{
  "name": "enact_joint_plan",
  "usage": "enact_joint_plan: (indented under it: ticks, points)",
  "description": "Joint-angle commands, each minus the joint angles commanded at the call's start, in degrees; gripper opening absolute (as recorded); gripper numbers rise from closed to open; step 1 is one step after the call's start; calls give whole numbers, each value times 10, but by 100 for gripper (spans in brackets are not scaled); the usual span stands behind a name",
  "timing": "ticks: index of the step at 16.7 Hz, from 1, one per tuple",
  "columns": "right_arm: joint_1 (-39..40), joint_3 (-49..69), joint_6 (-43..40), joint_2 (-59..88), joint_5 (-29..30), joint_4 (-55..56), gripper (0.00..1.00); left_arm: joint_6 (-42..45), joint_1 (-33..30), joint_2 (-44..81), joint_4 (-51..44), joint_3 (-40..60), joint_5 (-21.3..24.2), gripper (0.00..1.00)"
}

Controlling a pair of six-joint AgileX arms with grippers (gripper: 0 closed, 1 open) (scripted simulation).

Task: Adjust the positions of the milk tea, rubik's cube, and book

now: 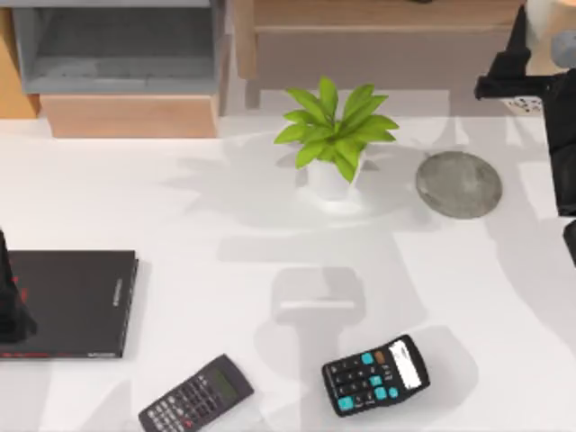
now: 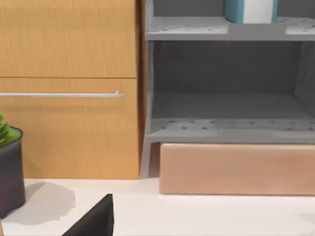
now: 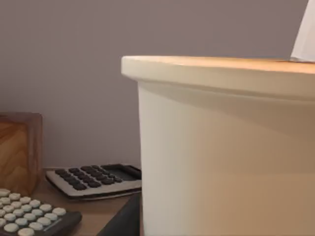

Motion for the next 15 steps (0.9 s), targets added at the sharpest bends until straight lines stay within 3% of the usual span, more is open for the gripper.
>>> enact_joint_plan:
  ticks: [5,15]
  points:
    - [68,-16,15,90,44,69,0,0,0,0,0,0,0,100]
    - [69,-10,16,125,47,95,0,0,0,0,0,0,0,100]
